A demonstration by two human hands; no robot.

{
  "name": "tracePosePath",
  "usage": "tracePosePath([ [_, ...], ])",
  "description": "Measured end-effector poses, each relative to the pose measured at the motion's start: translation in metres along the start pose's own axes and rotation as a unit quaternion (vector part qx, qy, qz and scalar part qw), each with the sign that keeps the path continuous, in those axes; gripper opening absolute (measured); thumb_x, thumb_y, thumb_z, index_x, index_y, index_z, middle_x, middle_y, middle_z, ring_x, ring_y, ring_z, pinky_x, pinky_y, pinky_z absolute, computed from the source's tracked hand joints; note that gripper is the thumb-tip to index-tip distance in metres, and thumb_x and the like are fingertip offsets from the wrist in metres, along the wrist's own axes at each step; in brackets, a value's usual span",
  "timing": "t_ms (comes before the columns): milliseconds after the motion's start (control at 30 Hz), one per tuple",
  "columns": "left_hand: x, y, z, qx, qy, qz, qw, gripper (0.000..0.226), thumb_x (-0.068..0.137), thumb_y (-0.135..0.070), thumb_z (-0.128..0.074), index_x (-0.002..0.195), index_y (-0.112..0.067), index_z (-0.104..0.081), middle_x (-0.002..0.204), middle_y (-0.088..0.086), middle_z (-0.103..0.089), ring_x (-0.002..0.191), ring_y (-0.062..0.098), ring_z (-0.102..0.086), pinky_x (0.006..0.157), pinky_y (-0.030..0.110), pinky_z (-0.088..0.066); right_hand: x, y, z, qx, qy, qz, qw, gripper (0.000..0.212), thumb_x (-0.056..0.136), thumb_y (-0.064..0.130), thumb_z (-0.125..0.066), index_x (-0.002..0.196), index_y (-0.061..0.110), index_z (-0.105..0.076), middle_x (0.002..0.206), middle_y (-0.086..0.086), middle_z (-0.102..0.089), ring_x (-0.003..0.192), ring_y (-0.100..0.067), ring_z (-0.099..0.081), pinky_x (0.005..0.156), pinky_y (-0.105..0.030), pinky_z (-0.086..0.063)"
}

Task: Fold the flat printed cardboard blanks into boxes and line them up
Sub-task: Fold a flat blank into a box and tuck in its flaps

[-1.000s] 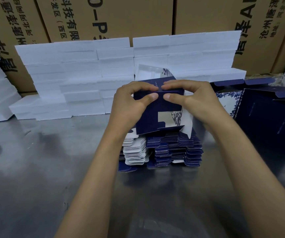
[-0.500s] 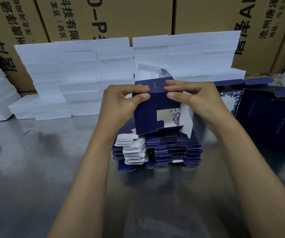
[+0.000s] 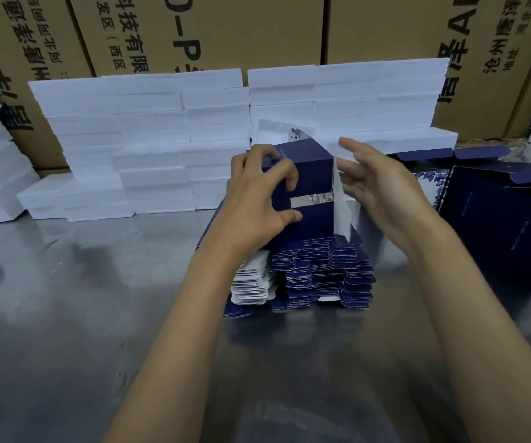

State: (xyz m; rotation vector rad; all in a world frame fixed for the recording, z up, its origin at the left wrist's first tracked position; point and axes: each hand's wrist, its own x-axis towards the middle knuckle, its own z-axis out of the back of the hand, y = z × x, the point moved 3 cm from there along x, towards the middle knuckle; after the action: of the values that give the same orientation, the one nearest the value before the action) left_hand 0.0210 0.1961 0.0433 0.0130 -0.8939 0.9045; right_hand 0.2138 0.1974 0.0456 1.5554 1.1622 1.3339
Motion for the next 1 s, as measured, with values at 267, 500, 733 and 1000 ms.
tracePosePath([
  [267, 0.0, 0.006, -0.005, -0.045, -0.057, -0.02, 0.997, 0.051, 0.072, -0.015, -0.082, 0.097, -0.023, -0.038, 0.118, -0.007, -0.047, 0.109, 0.014, -0.037, 0.088, 0.031, -0.045, -0.011, -0.02, -0.004, -0.152, 0.206, -0.028, 0.966, 0.077, 0.087, 0.004, -0.074, 0.148, 0.039, -0.043, 0.138, 0.012, -0.063, 0.126, -0.007, -0.06, 0.109, -0.033, -0.045],
  [500, -0.001, 0.02, -0.005, -0.099, -0.008, 0.084, 0.991, 0.094, 0.071, -0.025, -0.089, 0.146, -0.035, -0.033, 0.164, -0.002, -0.002, 0.147, 0.02, -0.025, 0.1, 0.016, -0.043, 0.0, -0.036, -0.008, -0.166, 0.049, -0.012, 0.985, 0.066, 0.087, 0.026, -0.08, 0.145, 0.033, -0.048, 0.118, 0.011, -0.072, 0.099, 0.0, -0.072, 0.083, -0.019, -0.058],
  [733, -0.004, 0.026, -0.002, -0.159, 0.032, 0.102, 0.981, 0.101, 0.072, -0.004, -0.081, 0.145, -0.043, -0.024, 0.116, -0.017, -0.057, 0.088, -0.008, -0.061, 0.061, 0.004, -0.045, 0.004, -0.047, -0.022, -0.238, -0.046, 0.069, 0.968, 0.039, 0.095, 0.019, -0.07, 0.132, 0.025, -0.058, 0.107, 0.014, -0.07, 0.102, -0.003, -0.067, 0.09, -0.027, -0.056],
  [1000, -0.003, 0.033, -0.005, -0.167, 0.035, 0.138, 0.976, 0.104, 0.074, -0.008, -0.082, 0.148, -0.038, -0.016, 0.101, -0.028, -0.059, 0.083, -0.005, -0.064, 0.07, 0.017, -0.056, 0.007, -0.05, -0.022, -0.275, -0.078, 0.101, 0.953, 0.03, 0.097, 0.019, -0.068, 0.126, 0.022, -0.062, 0.096, 0.026, -0.063, 0.083, 0.018, -0.058, 0.067, 0.004, -0.041],
])
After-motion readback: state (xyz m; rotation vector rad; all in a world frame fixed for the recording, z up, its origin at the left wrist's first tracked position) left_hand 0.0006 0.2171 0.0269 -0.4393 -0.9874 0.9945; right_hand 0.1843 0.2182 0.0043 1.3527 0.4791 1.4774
